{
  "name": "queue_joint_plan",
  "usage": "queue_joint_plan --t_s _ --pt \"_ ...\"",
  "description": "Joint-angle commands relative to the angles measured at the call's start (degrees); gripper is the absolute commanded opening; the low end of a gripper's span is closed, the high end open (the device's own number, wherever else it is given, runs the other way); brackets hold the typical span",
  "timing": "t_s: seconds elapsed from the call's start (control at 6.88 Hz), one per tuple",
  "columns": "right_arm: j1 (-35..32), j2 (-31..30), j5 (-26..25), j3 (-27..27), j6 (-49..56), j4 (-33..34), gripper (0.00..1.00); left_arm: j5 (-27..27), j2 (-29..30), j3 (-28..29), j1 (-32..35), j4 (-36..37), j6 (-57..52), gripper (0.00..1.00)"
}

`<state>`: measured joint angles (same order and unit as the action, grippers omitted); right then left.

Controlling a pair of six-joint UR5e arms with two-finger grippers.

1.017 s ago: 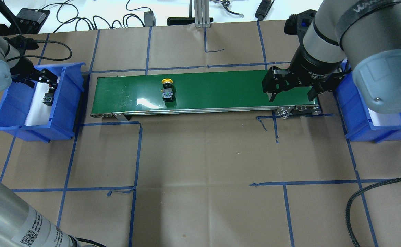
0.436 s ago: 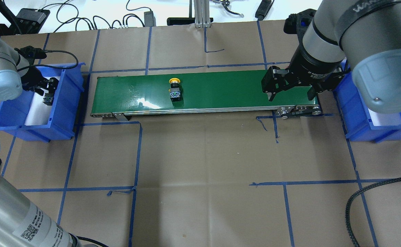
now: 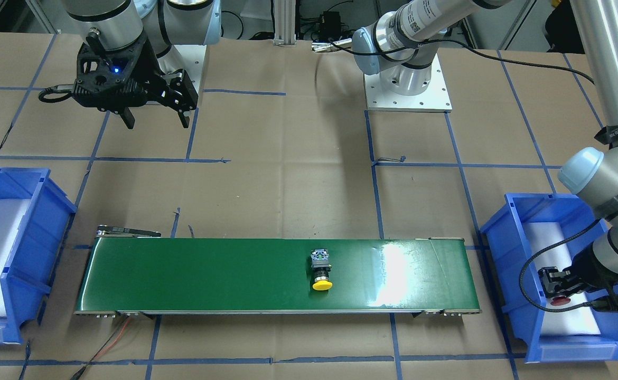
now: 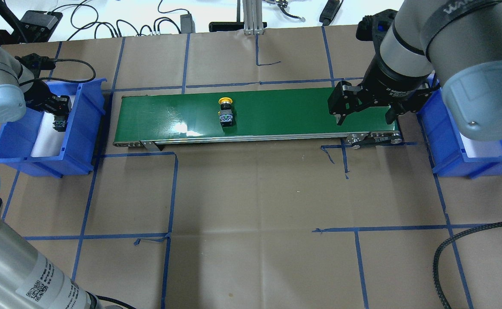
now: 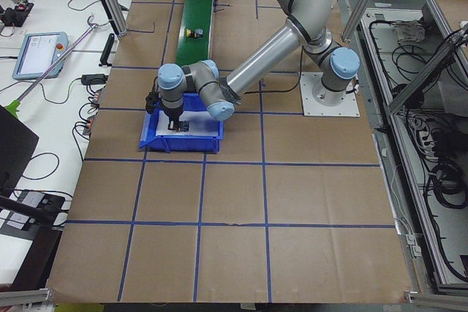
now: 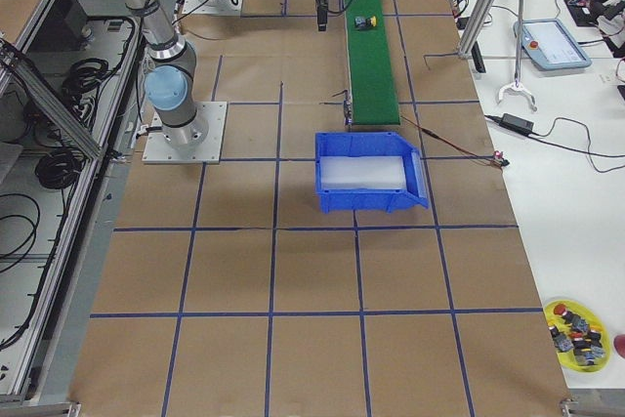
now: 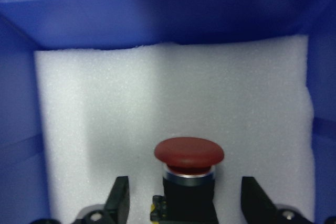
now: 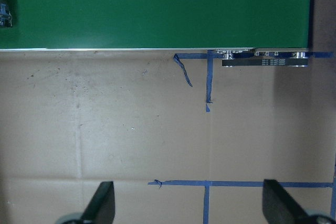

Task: Transport two buttons from left to right
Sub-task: 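Lower the left gripper into the bin and grasp the red-capped button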

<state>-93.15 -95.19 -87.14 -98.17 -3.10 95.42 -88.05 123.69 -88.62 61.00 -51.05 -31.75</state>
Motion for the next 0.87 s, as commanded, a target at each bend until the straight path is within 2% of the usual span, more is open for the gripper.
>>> queue_joint_plan --t_s 0.0,0.44,0.73 --pt "0.2 0.0 -0.1 0.0 0.0 0.1 1.00 0.1 -1.4 2.1 0.1 -3.0 0.5 0.10" --pt "0.2 0.0 -0.1 0.1 0.0 0.0 1.00 -0.3 -7.0 9.0 -0.4 -18.8 -0.3 0.10" --pt "0.0 0.1 0.0 0.3 -0.1 0.1 1.00 -0.3 -10.0 9.3 -0.3 -22.8 -0.3 0.10"
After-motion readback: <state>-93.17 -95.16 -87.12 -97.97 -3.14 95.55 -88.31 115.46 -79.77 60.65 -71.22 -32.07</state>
